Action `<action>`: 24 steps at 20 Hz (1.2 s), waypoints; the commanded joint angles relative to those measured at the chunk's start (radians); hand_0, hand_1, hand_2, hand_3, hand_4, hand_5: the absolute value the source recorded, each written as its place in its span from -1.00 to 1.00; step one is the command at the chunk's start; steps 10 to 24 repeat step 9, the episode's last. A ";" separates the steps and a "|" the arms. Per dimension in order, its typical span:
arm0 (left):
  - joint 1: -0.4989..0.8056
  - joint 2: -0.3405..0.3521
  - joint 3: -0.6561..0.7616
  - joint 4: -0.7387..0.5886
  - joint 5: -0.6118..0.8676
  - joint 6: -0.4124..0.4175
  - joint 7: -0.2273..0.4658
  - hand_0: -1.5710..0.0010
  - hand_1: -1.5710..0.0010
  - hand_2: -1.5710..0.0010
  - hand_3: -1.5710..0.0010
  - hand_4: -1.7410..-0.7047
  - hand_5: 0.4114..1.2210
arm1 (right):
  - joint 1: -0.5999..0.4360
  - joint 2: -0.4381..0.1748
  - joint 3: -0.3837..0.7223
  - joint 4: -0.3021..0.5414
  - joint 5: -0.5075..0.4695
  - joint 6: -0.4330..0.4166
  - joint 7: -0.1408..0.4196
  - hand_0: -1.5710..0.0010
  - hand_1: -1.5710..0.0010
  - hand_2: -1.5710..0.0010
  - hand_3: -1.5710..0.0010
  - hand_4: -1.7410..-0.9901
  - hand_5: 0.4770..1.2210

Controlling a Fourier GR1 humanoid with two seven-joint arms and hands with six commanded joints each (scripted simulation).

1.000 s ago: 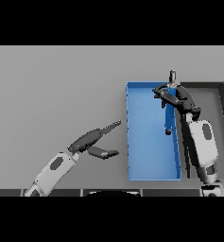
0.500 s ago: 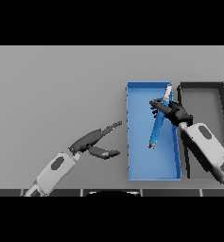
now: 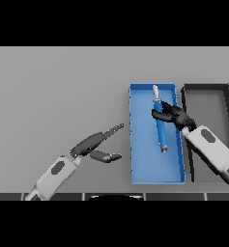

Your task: Pick up the blue pipe and place it into the blue bin.

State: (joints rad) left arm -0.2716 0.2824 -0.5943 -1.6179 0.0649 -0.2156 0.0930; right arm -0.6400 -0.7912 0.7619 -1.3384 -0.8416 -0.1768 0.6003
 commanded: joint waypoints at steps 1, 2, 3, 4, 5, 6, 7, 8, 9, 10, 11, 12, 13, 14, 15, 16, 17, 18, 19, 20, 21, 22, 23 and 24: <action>-0.003 0.000 0.004 -0.004 0.008 -0.002 0.004 1.00 1.00 1.00 1.00 0.76 -0.85 | -0.002 -0.008 -0.004 -0.002 0.001 -0.005 0.002 0.94 0.95 0.95 0.97 0.49 -0.11; 0.001 0.005 0.000 -0.005 -0.002 0.001 0.000 1.00 1.00 1.00 1.00 0.76 -0.85 | -0.013 -0.001 0.001 0.017 0.013 0.001 0.000 0.95 0.96 0.96 0.98 0.49 -0.15; -0.004 -0.004 -0.005 -0.007 -0.007 0.006 0.008 1.00 1.00 1.00 1.00 0.76 -0.85 | -0.007 0.004 0.004 0.018 0.016 -0.001 -0.011 0.96 0.97 0.97 0.98 0.49 -0.16; -0.004 -0.002 -0.004 0.001 -0.012 0.007 0.001 1.00 1.00 1.00 1.00 0.77 -0.86 | 0.001 0.007 -0.001 0.013 0.005 -0.003 -0.017 0.97 0.97 0.98 0.99 0.50 -0.18; -0.006 0.001 -0.001 0.000 -0.009 0.003 0.001 1.00 1.00 1.00 1.00 0.77 -0.85 | -0.002 -0.002 0.000 0.009 0.009 0.000 -0.011 0.97 0.98 0.98 0.99 0.48 -0.20; -0.017 0.002 0.007 0.005 -0.003 0.002 0.007 1.00 1.00 1.00 1.00 0.77 -0.85 | 0.000 -0.006 0.005 0.005 0.016 0.010 -0.018 0.97 0.98 0.98 0.99 0.48 -0.21; -0.021 0.002 0.007 0.004 -0.001 0.000 0.004 1.00 1.00 1.00 1.00 0.77 -0.85 | 0.004 -0.007 0.004 0.000 0.010 0.003 -0.008 0.97 0.98 0.98 0.99 0.48 -0.22; -0.029 0.000 0.008 0.008 -0.002 0.000 0.010 1.00 1.00 1.00 1.00 0.77 -0.85 | -0.003 0.004 0.006 -0.005 0.010 -0.006 -0.006 0.97 0.98 0.98 0.99 0.48 -0.22; -0.036 0.001 0.014 0.006 0.002 0.001 0.017 1.00 1.00 1.00 1.00 0.77 -0.85 | -0.010 -0.002 0.007 -0.004 0.018 -0.003 -0.007 0.97 0.98 0.98 0.99 0.48 -0.21; -0.036 0.001 0.014 0.006 0.002 0.001 0.017 1.00 1.00 1.00 1.00 0.77 -0.85 | -0.010 -0.002 0.007 -0.004 0.018 -0.003 -0.007 0.97 0.98 0.98 0.99 0.48 -0.21; -0.036 0.001 0.014 0.006 0.002 0.001 0.017 1.00 1.00 1.00 1.00 0.77 -0.85 | -0.010 -0.002 0.007 -0.004 0.018 -0.003 -0.007 0.97 0.98 0.98 0.99 0.48 -0.21; -0.036 0.001 0.014 0.006 0.002 0.001 0.017 1.00 1.00 1.00 1.00 0.77 -0.85 | -0.010 -0.002 0.007 -0.004 0.018 -0.003 -0.007 0.97 0.98 0.98 0.99 0.48 -0.21; -0.036 0.001 0.014 0.006 0.002 0.001 0.017 1.00 1.00 1.00 1.00 0.77 -0.85 | -0.010 -0.002 0.007 -0.004 0.018 -0.003 -0.007 0.97 0.98 0.98 0.99 0.48 -0.21; -0.036 0.001 0.014 0.006 0.002 0.001 0.017 1.00 1.00 1.00 1.00 0.77 -0.85 | -0.010 -0.002 0.007 -0.004 0.018 -0.003 -0.007 0.97 0.98 0.98 0.99 0.48 -0.21; -0.036 0.001 0.014 0.006 0.002 0.001 0.017 1.00 1.00 1.00 1.00 0.77 -0.85 | -0.010 -0.002 0.007 -0.004 0.018 -0.003 -0.007 0.97 0.98 0.98 0.99 0.48 -0.21; -0.036 0.001 0.014 0.006 0.002 0.001 0.017 1.00 1.00 1.00 1.00 0.77 -0.85 | -0.010 -0.002 0.007 -0.004 0.018 -0.003 -0.007 0.97 0.98 0.98 0.99 0.48 -0.21; -0.036 0.001 0.014 0.006 0.002 0.001 0.017 1.00 1.00 1.00 1.00 0.77 -0.85 | -0.010 -0.002 0.007 -0.004 0.018 -0.003 -0.007 0.97 0.98 0.98 0.99 0.48 -0.21; -0.036 0.001 0.014 0.006 0.002 0.001 0.017 1.00 1.00 1.00 1.00 0.77 -0.85 | -0.010 -0.002 0.007 -0.004 0.018 -0.003 -0.007 0.97 0.98 0.98 0.99 0.48 -0.21; -0.036 0.001 0.014 0.006 0.002 0.001 0.017 1.00 1.00 1.00 1.00 0.77 -0.85 | -0.010 -0.002 0.007 -0.004 0.018 -0.003 -0.007 0.97 0.98 0.98 0.99 0.48 -0.21; -0.036 0.001 0.014 0.006 0.002 0.001 0.017 1.00 1.00 1.00 1.00 0.77 -0.85 | -0.010 -0.002 0.007 -0.004 0.018 -0.003 -0.007 0.97 0.98 0.98 0.99 0.48 -0.21; -0.036 0.001 0.014 0.006 0.002 0.001 0.017 1.00 1.00 1.00 1.00 0.77 -0.85 | -0.010 -0.002 0.007 -0.004 0.018 -0.003 -0.007 0.97 0.98 0.98 0.99 0.48 -0.21; -0.036 0.001 0.014 0.006 0.002 0.001 0.017 1.00 1.00 1.00 1.00 0.77 -0.85 | -0.010 -0.002 0.007 -0.004 0.018 -0.003 -0.007 0.97 0.98 0.98 0.99 0.48 -0.21; -0.036 0.001 0.014 0.006 0.002 0.001 0.017 1.00 1.00 1.00 1.00 0.77 -0.85 | -0.010 -0.002 0.007 -0.004 0.018 -0.003 -0.007 0.97 0.98 0.98 0.99 0.48 -0.21; -0.036 0.001 0.014 0.006 0.002 0.001 0.017 1.00 1.00 1.00 1.00 0.77 -0.85 | -0.010 -0.002 0.007 -0.004 0.018 -0.003 -0.007 0.97 0.98 0.98 0.99 0.48 -0.21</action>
